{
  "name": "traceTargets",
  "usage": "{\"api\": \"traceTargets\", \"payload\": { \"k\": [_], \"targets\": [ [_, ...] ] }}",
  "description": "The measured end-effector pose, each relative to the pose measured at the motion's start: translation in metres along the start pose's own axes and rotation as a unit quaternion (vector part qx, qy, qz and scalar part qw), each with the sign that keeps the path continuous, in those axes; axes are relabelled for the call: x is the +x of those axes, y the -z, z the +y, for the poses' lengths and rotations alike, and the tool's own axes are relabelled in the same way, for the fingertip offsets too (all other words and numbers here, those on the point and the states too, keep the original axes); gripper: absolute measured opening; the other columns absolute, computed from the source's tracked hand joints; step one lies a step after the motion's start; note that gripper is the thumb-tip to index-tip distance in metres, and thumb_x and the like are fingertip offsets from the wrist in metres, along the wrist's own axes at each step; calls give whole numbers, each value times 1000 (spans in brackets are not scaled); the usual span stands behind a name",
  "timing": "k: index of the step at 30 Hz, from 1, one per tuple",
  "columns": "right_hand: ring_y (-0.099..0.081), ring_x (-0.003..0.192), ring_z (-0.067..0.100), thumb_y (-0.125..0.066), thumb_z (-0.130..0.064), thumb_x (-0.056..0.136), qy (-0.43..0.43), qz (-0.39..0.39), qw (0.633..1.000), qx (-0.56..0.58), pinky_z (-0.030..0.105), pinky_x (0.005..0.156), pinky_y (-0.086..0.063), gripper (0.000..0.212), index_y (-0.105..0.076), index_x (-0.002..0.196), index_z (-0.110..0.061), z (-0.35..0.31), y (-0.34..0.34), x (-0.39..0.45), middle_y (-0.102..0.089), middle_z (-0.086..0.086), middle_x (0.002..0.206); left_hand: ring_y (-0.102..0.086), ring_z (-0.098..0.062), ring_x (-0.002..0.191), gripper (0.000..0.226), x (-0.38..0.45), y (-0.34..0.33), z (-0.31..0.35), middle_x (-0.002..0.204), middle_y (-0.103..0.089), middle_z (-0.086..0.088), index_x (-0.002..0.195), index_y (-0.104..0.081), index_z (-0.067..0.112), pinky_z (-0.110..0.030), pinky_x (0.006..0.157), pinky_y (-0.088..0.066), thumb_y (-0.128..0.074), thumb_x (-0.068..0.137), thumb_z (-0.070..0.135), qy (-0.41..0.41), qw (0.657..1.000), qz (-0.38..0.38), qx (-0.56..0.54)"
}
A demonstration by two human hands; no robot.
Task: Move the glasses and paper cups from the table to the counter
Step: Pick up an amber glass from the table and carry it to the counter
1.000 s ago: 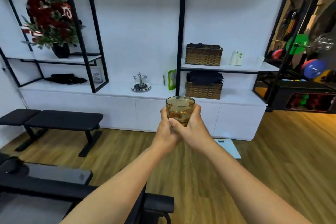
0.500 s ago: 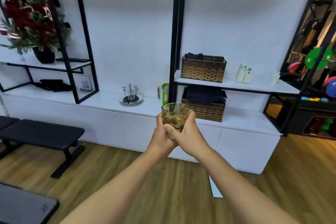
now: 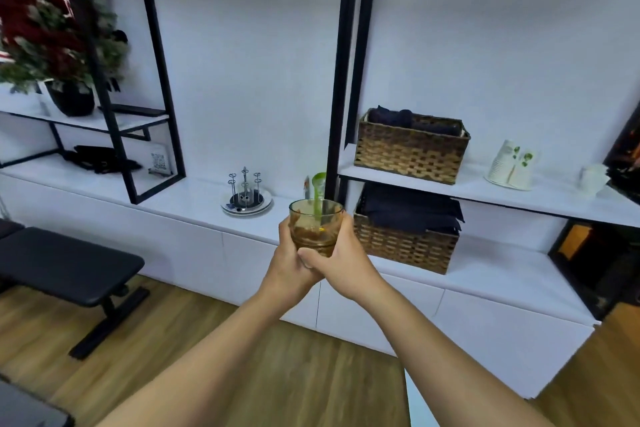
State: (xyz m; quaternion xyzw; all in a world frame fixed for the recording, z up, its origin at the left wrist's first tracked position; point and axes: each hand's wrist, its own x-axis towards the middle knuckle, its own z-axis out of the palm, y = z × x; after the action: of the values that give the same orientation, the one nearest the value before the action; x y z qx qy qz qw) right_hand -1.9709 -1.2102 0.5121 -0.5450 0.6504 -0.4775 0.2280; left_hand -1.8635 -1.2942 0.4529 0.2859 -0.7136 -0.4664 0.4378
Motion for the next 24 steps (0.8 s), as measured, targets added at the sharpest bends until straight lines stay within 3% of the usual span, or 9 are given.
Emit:
{"api": "traceTargets", "payload": {
  "k": [4,7,11,14,16,19,22,24],
  "targets": [
    [-57,115,9,-81,-34,78,-4,-12,1000,-1,17,90,-45,83,-29,142,-22,26,-15,87,-56,-6,125,-69,-5,106,94,68,14,-33,117,-68,17,136,-28,46,-29,83,-60,-88,65,33,16,1000,-8,-6],
    [-58,100,-4,-83,-33,78,-21,-25,999,14,8,76,-42,76,-35,136,-24,42,-40,159,-61,-11,115,-68,-6,109,100,124,39,-59,121,-68,11,142,-23,39,-36,91,-59,-90,68,28,40,999,-21,-2],
    [-60,87,-13,-84,-30,78,-26,-27,999,38,2,64,-44,61,-46,125,-24,52,-80,245,-64,-6,112,-68,-10,113,115,193,83,-91,130,-65,5,156,-10,33,-41,98,-57,-85,71,17,62,997,-41,-5],
    [-62,83,-15,-83,-26,80,-23,-30,997,63,2,64,-44,50,-52,120,-24,58,-112,297,-66,-8,108,-69,-7,111,117,230,114,-115,131,-62,10,158,-3,37,-33,95,-58,-82,74,16,72,997,-39,5],
    [-63,84,-15,-81,-32,81,-30,-41,996,69,3,64,-45,48,-55,120,-26,63,-135,327,-68,-12,105,-68,-3,108,109,248,133,-136,129,-60,16,155,-10,38,-31,92,-58,-82,76,19,87,996,-11,20],
    [-65,85,-9,-77,-47,82,-58,-65,993,77,9,68,-49,47,-57,121,-29,72,-171,366,-71,-14,103,-67,4,89,83,271,164,-169,117,-62,11,135,-25,35,-25,80,-58,-82,74,32,122,989,52,63],
    [-71,91,7,-69,-64,75,-107,-88,986,95,37,82,-60,53,-62,116,-31,83,-211,406,-74,-11,99,-68,2,80,72,298,195,-203,106,-67,10,122,-35,36,-14,66,-51,-84,69,40,157,979,84,95],
    [-73,89,19,-66,-69,75,-145,-109,978,101,47,79,-62,47,-69,103,-31,89,-236,431,-76,-7,92,-66,6,75,72,318,216,-222,98,-68,17,120,-39,44,-7,60,-45,-81,63,45,166,974,100,121]
  ]
}}
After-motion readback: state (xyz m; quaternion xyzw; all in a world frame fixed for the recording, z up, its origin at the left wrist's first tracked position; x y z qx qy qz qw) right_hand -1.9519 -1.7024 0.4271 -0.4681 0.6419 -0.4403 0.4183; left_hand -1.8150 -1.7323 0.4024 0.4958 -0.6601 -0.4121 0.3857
